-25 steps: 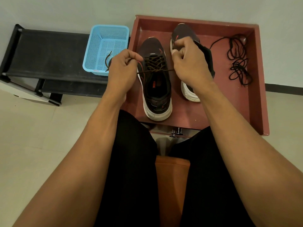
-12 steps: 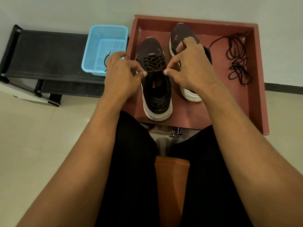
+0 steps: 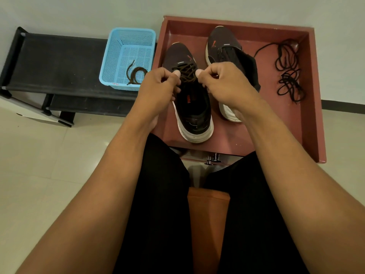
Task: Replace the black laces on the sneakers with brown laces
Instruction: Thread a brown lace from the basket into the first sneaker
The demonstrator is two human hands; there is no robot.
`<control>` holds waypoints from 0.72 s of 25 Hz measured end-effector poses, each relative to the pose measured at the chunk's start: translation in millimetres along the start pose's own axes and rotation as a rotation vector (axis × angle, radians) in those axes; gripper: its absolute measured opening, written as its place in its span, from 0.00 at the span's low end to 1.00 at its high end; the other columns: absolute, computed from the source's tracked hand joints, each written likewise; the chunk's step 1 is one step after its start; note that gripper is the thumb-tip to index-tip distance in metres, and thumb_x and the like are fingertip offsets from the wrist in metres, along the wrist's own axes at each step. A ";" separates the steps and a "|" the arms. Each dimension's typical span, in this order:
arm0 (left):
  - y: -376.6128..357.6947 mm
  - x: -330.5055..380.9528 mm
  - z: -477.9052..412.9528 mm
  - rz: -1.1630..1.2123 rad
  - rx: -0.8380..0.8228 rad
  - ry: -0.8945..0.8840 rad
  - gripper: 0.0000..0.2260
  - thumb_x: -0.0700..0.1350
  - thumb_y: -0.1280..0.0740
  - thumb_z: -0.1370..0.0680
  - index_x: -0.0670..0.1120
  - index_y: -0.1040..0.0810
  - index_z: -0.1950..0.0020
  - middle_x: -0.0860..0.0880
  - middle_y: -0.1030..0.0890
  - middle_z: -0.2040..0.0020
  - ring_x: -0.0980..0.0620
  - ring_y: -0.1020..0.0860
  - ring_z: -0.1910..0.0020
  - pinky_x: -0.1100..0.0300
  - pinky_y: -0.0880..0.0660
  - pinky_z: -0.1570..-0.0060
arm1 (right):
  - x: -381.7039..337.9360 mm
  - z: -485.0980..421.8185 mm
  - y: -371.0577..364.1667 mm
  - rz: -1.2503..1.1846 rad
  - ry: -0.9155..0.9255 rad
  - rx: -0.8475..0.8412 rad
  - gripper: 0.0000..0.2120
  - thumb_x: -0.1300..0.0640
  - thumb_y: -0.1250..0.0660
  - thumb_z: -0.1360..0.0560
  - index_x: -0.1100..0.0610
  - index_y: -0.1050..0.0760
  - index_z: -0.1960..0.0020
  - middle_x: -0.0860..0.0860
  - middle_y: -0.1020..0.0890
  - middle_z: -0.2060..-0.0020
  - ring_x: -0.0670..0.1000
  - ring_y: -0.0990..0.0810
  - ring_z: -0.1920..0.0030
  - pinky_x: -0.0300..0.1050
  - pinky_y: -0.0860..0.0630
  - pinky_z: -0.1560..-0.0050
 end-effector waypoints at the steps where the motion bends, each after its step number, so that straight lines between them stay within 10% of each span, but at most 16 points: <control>1: -1.9 2.3 0.0 0.075 0.009 0.019 0.12 0.46 0.34 0.15 0.47 0.23 0.59 0.48 0.18 0.59 0.55 0.24 0.63 0.61 0.29 0.64 | 0.4 -1.6 -3.6 -0.084 -0.004 0.018 0.14 0.46 0.32 0.18 0.55 0.17 0.55 0.46 0.19 0.63 0.44 0.22 0.61 0.44 0.23 0.53; 8: 1.4 8.1 1.0 0.232 0.031 0.126 0.14 0.47 0.39 0.14 0.48 0.27 0.59 0.52 0.19 0.64 0.57 0.30 0.69 0.64 0.34 0.68 | -12.7 3.5 -25.8 -0.551 -0.109 0.019 0.14 0.50 0.30 0.18 0.58 0.22 0.56 0.52 0.11 0.56 0.43 0.21 0.61 0.39 0.24 0.59; 18: -4.8 8.3 0.6 0.198 -0.075 -0.032 0.11 0.43 0.44 0.12 0.46 0.24 0.50 0.53 0.23 0.60 0.63 0.30 0.70 0.70 0.34 0.67 | -9.1 -1.6 -25.7 -0.561 -0.035 -0.028 0.10 0.56 0.35 0.15 0.56 0.17 0.50 0.50 0.16 0.60 0.45 0.23 0.59 0.37 0.25 0.58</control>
Point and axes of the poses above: each hand's wrist, its own z-axis away from the middle knuckle, its own y-axis out of the back of the hand, x = y × z, the point moved 2 cm from there along -z, towards the middle knuckle
